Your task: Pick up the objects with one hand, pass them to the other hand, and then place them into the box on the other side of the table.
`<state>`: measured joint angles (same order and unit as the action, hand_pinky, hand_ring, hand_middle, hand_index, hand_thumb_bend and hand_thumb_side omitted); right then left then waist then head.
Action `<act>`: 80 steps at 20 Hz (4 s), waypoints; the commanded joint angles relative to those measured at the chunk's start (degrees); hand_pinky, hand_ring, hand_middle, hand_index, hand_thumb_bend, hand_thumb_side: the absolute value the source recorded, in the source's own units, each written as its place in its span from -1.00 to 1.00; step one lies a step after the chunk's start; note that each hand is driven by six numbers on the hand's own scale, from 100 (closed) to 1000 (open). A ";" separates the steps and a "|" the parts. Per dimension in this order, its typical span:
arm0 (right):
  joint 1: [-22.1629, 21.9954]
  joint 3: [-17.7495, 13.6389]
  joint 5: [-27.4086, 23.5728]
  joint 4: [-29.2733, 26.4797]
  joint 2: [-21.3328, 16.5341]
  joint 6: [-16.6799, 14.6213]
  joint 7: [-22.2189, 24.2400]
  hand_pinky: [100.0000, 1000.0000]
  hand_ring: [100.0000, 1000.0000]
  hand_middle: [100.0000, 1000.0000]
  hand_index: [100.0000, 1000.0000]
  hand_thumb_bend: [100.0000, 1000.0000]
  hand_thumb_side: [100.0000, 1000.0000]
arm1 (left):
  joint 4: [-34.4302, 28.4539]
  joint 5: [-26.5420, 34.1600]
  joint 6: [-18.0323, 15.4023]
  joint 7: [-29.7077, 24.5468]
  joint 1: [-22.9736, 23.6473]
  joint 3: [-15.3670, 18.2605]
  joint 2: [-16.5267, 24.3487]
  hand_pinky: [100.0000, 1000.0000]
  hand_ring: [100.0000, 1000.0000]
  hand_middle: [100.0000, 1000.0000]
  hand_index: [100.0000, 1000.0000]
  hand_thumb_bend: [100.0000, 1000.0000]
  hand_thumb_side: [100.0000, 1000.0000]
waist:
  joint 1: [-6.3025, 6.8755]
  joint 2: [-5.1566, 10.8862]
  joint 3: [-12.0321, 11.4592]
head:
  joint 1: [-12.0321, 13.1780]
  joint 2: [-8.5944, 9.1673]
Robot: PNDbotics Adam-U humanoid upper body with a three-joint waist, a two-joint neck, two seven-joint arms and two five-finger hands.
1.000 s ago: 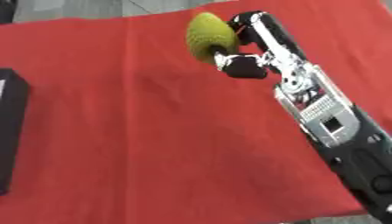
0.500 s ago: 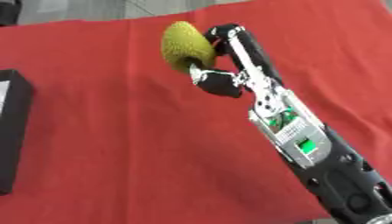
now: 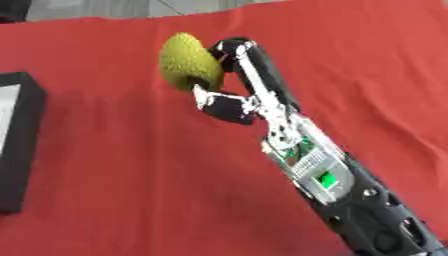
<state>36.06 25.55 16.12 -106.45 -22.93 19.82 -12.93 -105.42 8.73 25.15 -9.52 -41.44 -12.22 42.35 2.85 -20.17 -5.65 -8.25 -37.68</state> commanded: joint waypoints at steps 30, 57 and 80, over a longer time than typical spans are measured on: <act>6.35 9.89 3.49 3.83 7.76 -6.83 1.84 0.23 0.00 0.02 -0.03 -1.00 -1.00 | 1.53 -24.75 -3.28 -22.63 -12.39 -15.31 0.01 0.70 0.54 0.52 0.80 0.30 -0.42 | -0.01 1.53 -1.91 | -0.23 -0.30; 6.66 9.99 1.59 1.55 7.38 -10.78 1.87 0.20 -0.04 0.05 -0.06 -1.00 -1.00 | -0.64 -31.98 -5.47 -16.53 -11.90 -16.37 -0.87 0.52 0.27 0.09 0.16 -0.88 -0.53 | -0.22 0.86 -1.78 | 0.25 0.09; 5.72 9.85 -2.32 2.22 6.86 -8.66 4.16 0.23 0.14 0.39 0.40 -1.00 0.45 | -0.70 -10.49 0.02 -2.02 -9.55 -15.76 -0.30 0.33 -0.24 -0.60 -0.77 -1.00 -1.00 | -0.36 0.48 -1.35 | 0.47 0.29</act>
<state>41.24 35.36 14.31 -103.46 -15.92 11.22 -8.98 -105.73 -2.35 24.90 -11.83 -50.33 -29.12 40.95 2.42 -20.61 -7.01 -7.91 -38.07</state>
